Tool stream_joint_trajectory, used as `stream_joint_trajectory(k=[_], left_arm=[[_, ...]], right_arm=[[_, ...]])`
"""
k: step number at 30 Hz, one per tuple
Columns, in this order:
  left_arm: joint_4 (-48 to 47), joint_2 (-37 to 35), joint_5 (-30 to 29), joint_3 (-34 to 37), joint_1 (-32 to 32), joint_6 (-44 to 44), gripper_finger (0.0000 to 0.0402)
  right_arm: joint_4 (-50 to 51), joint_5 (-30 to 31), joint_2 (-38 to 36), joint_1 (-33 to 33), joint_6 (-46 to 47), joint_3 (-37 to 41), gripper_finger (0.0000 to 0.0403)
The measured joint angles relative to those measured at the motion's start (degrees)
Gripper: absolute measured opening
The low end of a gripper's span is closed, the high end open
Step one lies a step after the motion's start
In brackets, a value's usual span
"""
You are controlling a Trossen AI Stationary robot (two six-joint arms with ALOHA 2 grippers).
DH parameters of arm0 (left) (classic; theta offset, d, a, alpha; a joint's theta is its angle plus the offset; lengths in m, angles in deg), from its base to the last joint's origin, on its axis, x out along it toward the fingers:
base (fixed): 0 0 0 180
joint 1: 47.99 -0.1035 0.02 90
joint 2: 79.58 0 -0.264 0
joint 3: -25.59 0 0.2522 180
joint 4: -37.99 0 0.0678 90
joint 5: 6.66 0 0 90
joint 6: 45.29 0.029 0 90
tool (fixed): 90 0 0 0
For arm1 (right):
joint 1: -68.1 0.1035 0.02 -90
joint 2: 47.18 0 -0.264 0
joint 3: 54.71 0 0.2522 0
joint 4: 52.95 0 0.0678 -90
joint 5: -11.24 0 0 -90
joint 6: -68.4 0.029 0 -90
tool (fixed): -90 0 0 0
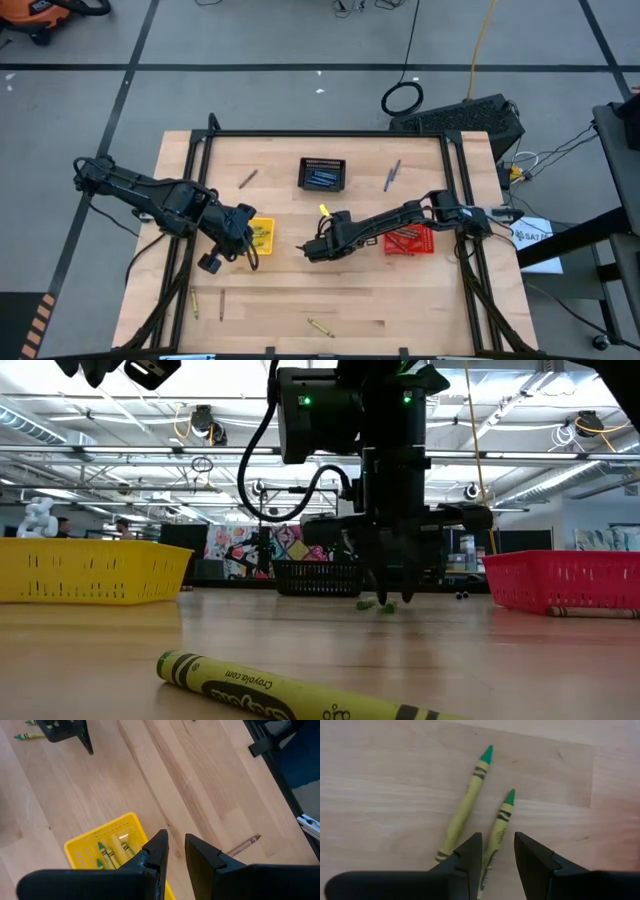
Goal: Sort crayons
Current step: Put the green crayon into the yellow bin
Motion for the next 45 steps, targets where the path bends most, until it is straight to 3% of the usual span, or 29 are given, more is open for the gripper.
stream_joint_trajectory(k=[13, 24, 34, 39, 41, 45], left_arm=[[0.0, 0.0, 0.0, 0.0, 0.0, 0.0, 0.0068], [0.0, 0.0, 0.0, 0.0, 0.0, 0.0, 0.0068], [0.1, 0.0, -0.1, 0.0, 0.0, 0.2, 0.0068], [0.9, 0.0, -5.5, 0.0, 0.0, 0.1, 0.0068], [1.6, 0.0, -7.6, 0.0, 0.0, 0.1, 0.0068], [4.8, 0.0, -8.6, 0.2, -0.1, 0.2, 0.0068]], right_arm=[[-0.1, -3.1, -0.2, 1.3, -3.6, 1.6, 0.0096], [0.2, -5.3, -0.2, 1.3, -5.6, 1.6, 0.0007], [4.2, -5.8, -0.2, 1.5, -8.3, 1.7, 0.0003], [7.0, -7.1, -0.9, 2.2, -13.3, 0.7, 0.0001], [7.6, -6.3, -2.4, 2.9, -14.6, 0.6, 0.0001], [9.0, 1.9, -6.7, 4.7, -13.3, 0.4, 0.0001]])
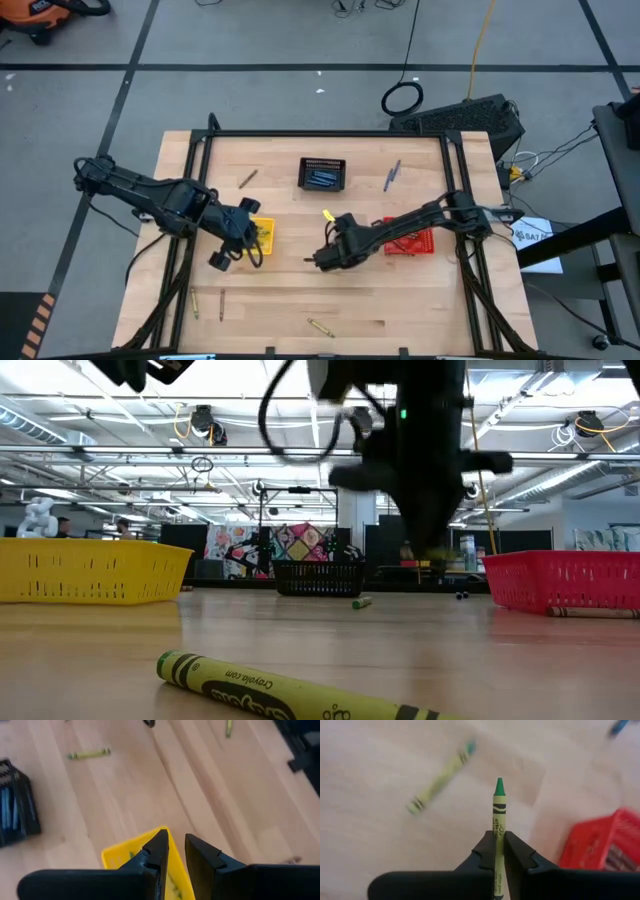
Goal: Sort crayons
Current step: Put the green crayon into the yellow bin
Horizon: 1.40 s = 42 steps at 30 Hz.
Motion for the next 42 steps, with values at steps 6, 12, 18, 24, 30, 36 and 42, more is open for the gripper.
stream_joint_trajectory(k=[6, 12, 18, 24, 30, 36, 42], left_arm=[[9.1, 0.0, -1.3, 2.7, -0.1, 1.7, 0.0068], [22.1, 0.0, -2.8, 9.2, -1.1, 1.7, 0.0068], [36.4, 0.0, -2.9, 15.1, -4.3, 1.2, 0.0068], [51.8, 0.2, -2.4, 18.9, -7.1, -0.2, 0.0068], [58.4, 1.6, 0.4, 19.9, -9.0, -4.9, 0.0068], [61.7, 3.3, -0.7, 19.8, -9.9, -6.3, 0.0068], [61.5, 5.4, -0.2, 19.9, -10.0, -6.3, 0.0068]], right_arm=[[-0.3, 10.7, -6.4, 3.4, 0.1, -0.1, 0.0001], [-0.6, 20.2, -11.4, 6.2, -0.3, -0.1, 0.0], [-2.0, 29.9, -15.4, 8.1, -2.6, -0.1, 0.0], [-10.7, 36.4, -17.9, 9.1, -12.5, -0.1, 0.0], [-24.0, 40.3, -18.7, 9.1, -27.5, -0.1, 0.0], [-35.6, 40.5, -18.6, 9.1, -40.1, -0.2, 0.0], [-39.4, 40.5, -18.6, 9.1, -44.0, -0.2, 0.0]])
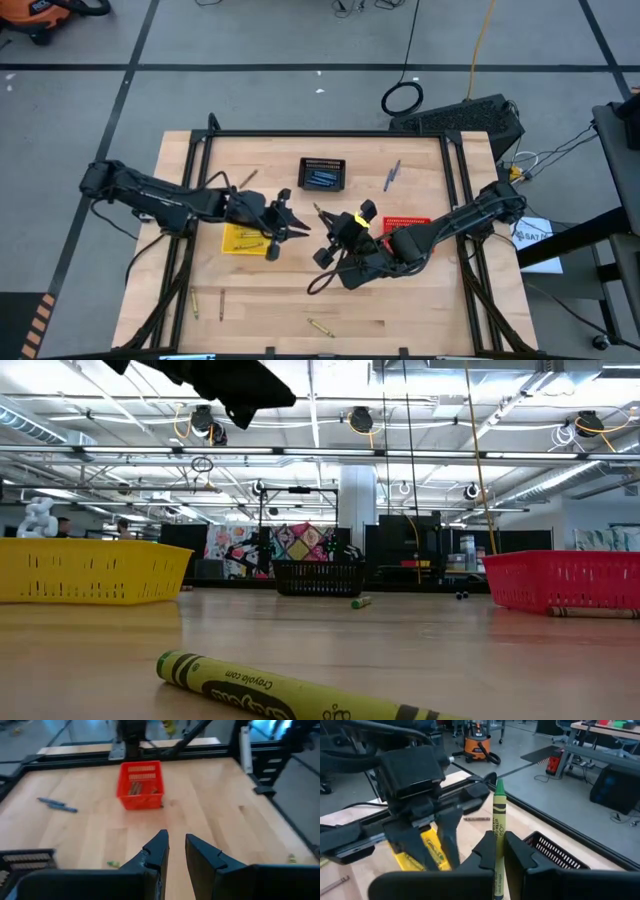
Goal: Sort crayons
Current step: Put the green crayon into the yellow bin
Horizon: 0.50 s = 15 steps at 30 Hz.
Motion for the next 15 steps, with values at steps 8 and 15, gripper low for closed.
stream_joint_trajectory(k=[8, 15], left_arm=[[3.2, 2.2, 4.1, 0.0, -1.5, 0.0, 0.0068], [6.4, 2.3, 11.6, 0.0, -5.2, 0.0, 0.0068]], right_arm=[[-0.1, -0.1, 0.0, 0.0, -0.6, 0.0, 0.0], [-0.9, -0.3, 0.0, 0.0, -0.9, 0.0, 0.0]])
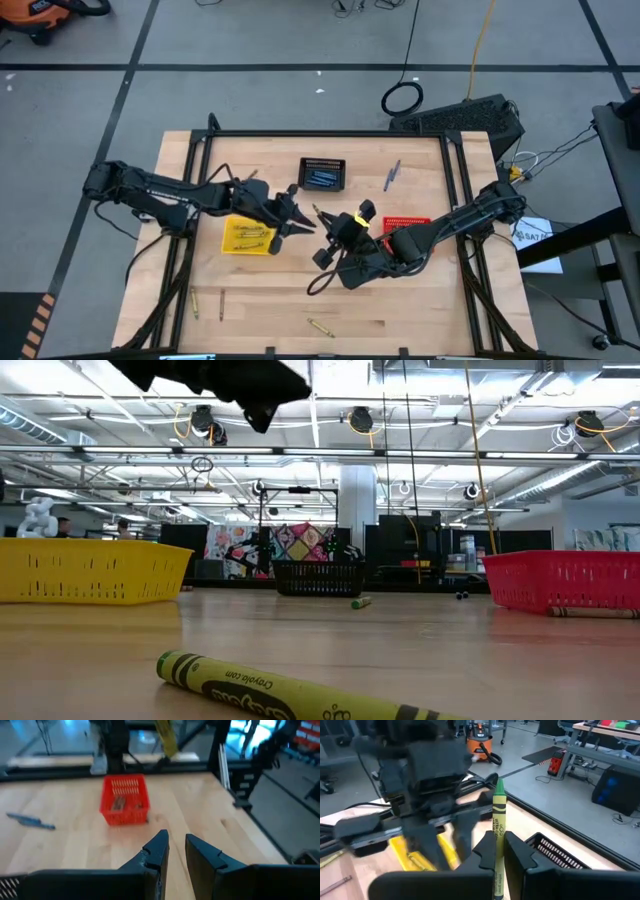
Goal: Sort crayons
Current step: Put the green crayon into the yellow bin
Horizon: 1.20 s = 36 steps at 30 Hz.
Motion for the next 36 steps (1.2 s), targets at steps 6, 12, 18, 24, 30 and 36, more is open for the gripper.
stream_joint_trajectory(k=[6, 12, 18, 24, 30, 36], left_arm=[[3.1, 0.0, 1.2, 0.0, -1.1, 0.0, 0.0068], [4.7, 0.0, 5.1, 0.0, -1.0, -0.1, 0.0068], [8.6, 0.0, 5.7, 0.0, -1.0, -1.5, 0.0068], [8.9, 0.0, 7.0, 0.0, -1.0, -2.3, 0.0068], [11.7, 0.0, 7.9, 0.0, -1.0, -4.6, 0.0068], [12.9, 0.0, 8.6, 0.0, -1.0, -7.4, 0.0068]], right_arm=[[-4.8, -4.7, 0.0, 0.0, -5.2, 0.0, 0.0], [-7.2, -10.2, 0.0, 0.0, -8.6, 0.0, 0.0], [-7.6, -10.3, 0.0, 0.0, -8.2, 0.0, 0.0], [-7.6, -10.3, 0.0, 0.0, -8.2, 0.0, 0.0], [-7.6, -10.3, 0.0, 0.0, -8.4, 0.0, 0.0], [-7.7, -10.2, 0.0, 0.0, -8.5, 0.0, 0.0]])
